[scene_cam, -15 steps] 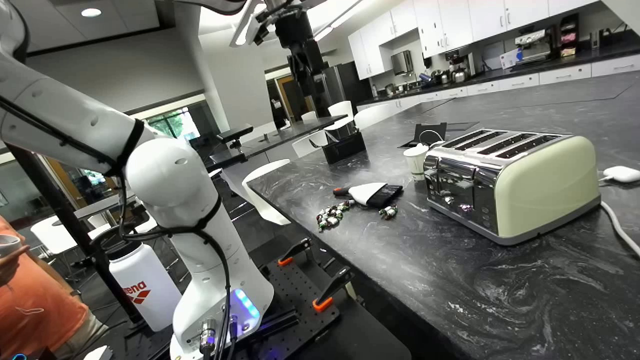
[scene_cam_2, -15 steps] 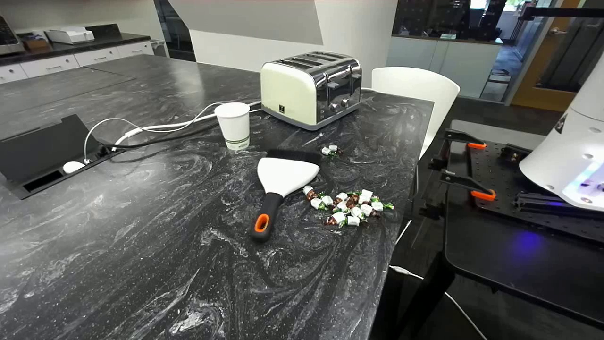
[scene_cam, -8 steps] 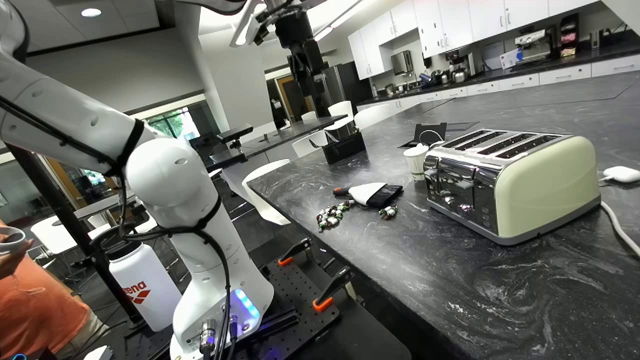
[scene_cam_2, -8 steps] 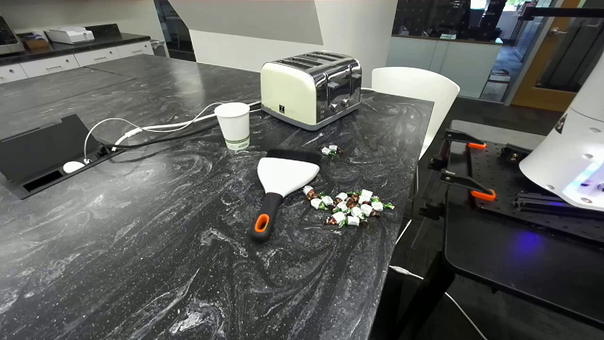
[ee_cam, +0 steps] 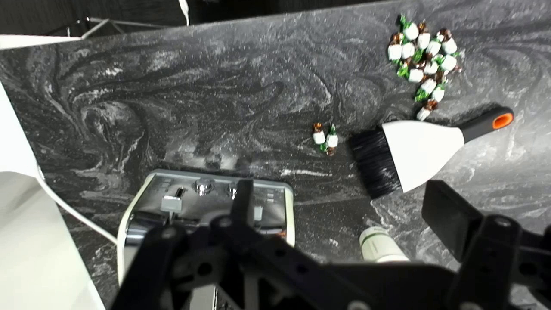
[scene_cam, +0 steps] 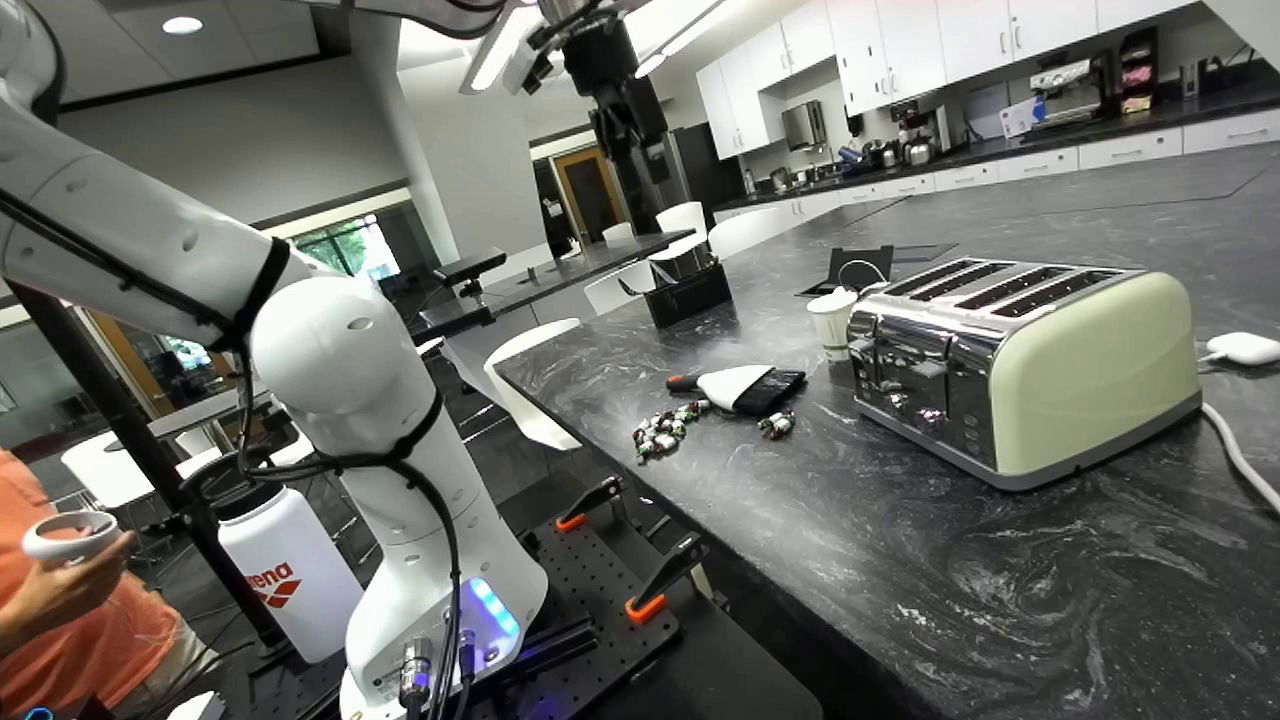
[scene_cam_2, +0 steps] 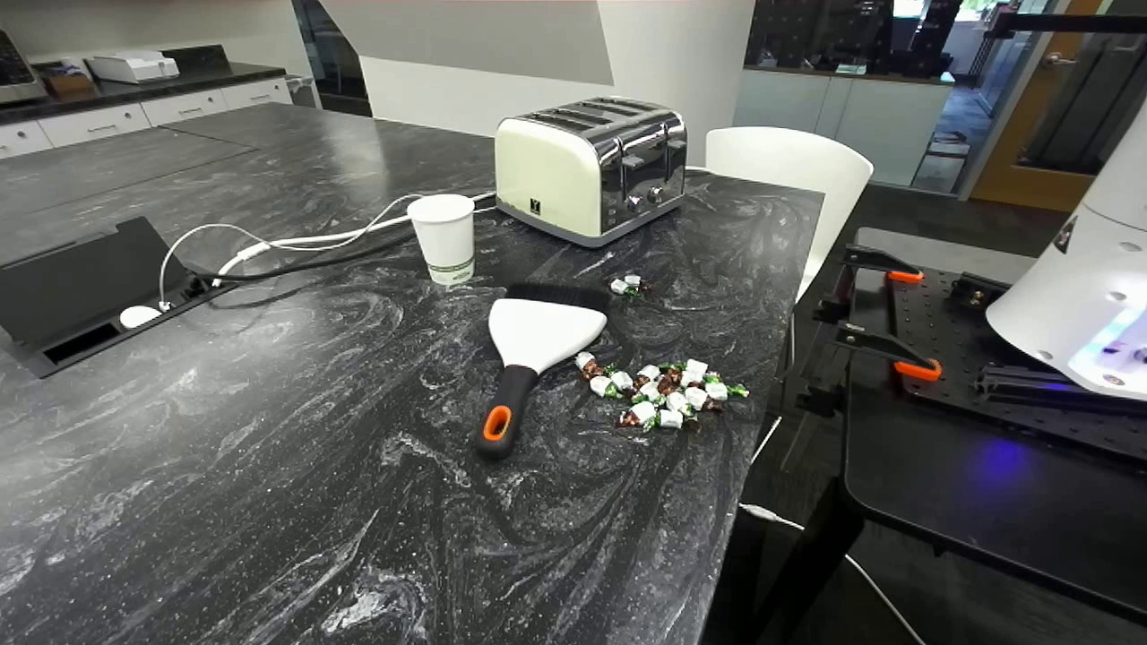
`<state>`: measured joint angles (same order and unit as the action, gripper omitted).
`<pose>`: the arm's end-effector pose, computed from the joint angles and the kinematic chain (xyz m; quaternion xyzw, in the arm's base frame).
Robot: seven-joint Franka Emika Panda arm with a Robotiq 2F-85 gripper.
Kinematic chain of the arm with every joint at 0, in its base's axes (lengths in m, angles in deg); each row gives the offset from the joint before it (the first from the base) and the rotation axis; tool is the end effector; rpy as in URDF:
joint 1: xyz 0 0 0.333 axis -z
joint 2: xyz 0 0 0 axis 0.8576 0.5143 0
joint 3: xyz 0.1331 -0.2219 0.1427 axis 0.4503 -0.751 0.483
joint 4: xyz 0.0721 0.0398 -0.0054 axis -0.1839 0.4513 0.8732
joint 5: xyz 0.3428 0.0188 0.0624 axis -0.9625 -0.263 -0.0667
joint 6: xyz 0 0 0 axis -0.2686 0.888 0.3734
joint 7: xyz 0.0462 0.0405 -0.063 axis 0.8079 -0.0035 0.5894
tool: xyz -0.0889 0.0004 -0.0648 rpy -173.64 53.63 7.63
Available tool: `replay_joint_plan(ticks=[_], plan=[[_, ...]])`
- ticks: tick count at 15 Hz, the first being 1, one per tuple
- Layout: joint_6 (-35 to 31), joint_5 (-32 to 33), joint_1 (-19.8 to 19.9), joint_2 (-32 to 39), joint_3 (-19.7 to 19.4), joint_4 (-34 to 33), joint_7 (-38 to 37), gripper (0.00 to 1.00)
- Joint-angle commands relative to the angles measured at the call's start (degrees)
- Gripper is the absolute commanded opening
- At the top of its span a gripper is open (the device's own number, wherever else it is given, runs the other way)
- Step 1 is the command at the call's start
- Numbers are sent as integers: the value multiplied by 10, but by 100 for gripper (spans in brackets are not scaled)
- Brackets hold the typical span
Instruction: Press down on the left press handle of the toaster
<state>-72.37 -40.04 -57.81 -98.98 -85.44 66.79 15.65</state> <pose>0.3287 -0.0039 0.5157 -0.9965 0.0738 -0.0372 0.0085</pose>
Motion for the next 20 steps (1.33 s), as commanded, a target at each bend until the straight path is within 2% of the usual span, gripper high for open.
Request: replay_joint_plan(ticks=[1, 9, 16, 17, 18, 20], plan=[[-87, 26, 32, 42, -9, 13, -3, 100], [-300, 68, 70, 222, -10, 31, -52, 100], [-411, 83, 59, 371, -16, 2, -139, 100], [-427, 86, 56, 386, -19, -2, -150, 75], [-439, 86, 52, 399, -21, -5, -156, 74], [-466, 87, 44, 426, -28, -16, -175, 58]])
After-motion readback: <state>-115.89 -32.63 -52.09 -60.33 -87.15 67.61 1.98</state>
